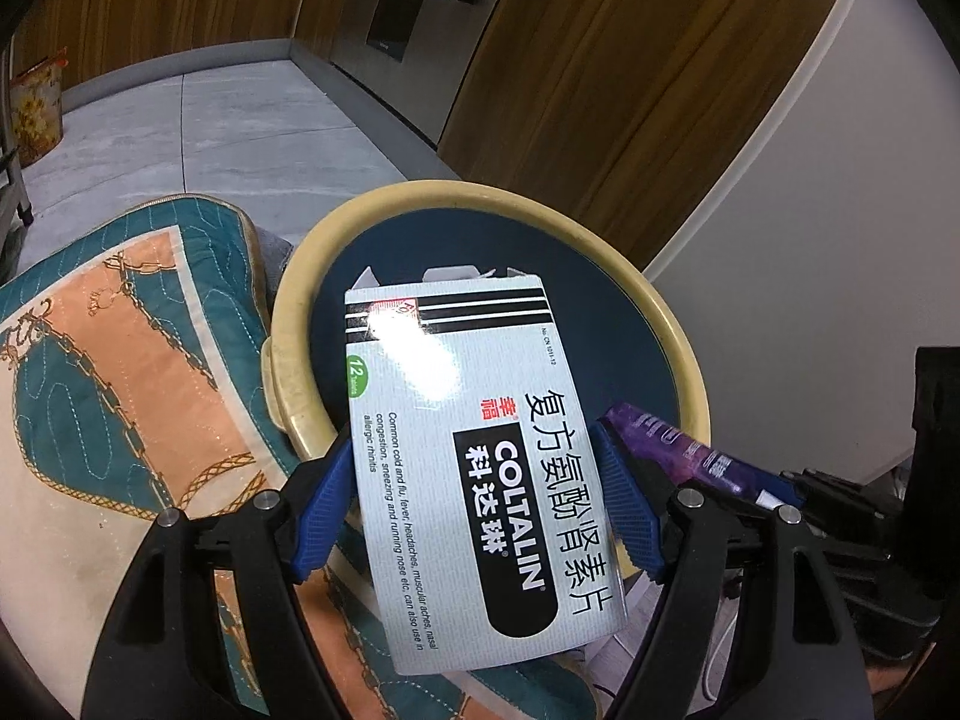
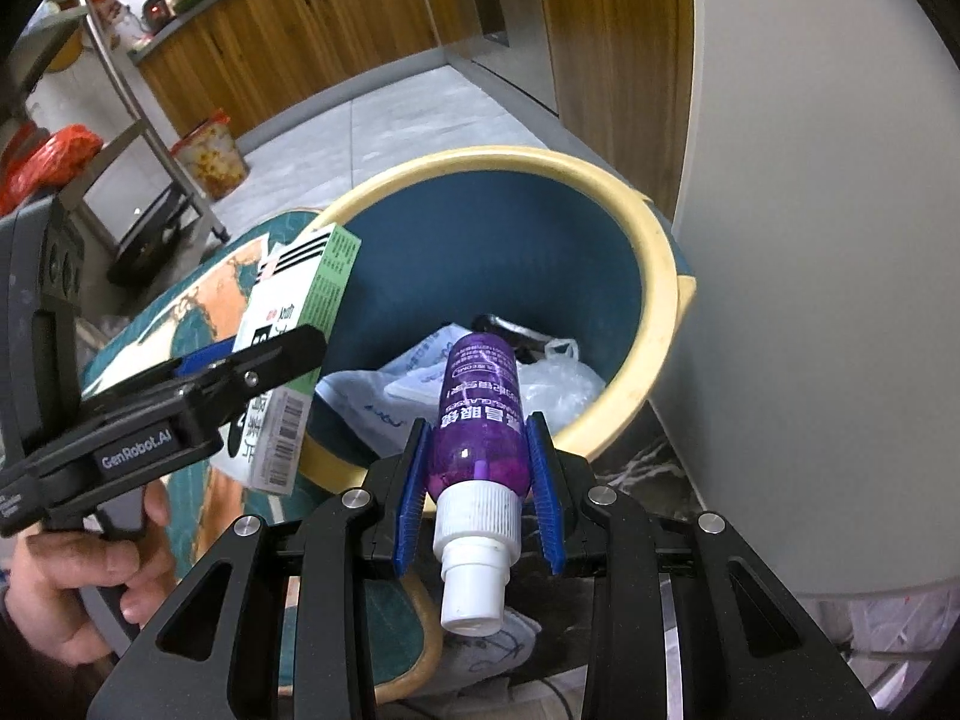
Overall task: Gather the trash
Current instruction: 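Carry the medicine box and spray bottle over the bin and release both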
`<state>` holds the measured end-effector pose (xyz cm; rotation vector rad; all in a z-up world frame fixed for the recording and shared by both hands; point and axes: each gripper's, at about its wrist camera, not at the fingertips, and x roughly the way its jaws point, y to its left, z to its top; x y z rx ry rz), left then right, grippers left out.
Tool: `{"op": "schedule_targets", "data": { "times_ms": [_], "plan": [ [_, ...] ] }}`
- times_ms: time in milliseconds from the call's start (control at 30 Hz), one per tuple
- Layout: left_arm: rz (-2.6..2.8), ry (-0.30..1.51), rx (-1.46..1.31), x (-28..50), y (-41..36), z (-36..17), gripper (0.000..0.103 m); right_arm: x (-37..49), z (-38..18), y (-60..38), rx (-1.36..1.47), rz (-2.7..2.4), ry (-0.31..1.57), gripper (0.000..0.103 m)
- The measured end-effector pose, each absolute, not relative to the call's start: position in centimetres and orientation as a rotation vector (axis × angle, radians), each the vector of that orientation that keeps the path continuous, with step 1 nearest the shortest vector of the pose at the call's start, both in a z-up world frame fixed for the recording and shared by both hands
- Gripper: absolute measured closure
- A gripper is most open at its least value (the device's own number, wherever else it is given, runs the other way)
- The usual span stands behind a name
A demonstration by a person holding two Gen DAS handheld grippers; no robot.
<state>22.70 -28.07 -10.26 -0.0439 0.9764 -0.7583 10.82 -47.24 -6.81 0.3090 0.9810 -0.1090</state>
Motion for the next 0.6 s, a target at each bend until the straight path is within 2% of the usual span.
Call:
{"op": "schedule_targets", "data": {
  "times_ms": [200, 367, 600],
  "plan": [
    [-0.761, 0.987, -0.048, 22.7, -28.6, -10.4, 0.028, 11.3, -7.1, -47.4, 0.325, -0.11, 0.984, 0.069],
    [-0.77, 0.943, -0.055, 22.6, -27.9, -9.1, 0.021, 11.4, -7.2, -47.4, 0.334, -0.11, 0.985, 0.069],
    [-0.761, 0.925, -0.053, 22.4, -27.3, -8.3, 0.021, 11.4, -7.2, -47.5, 0.338, -0.119, 0.987, 0.069]
  ]
}}
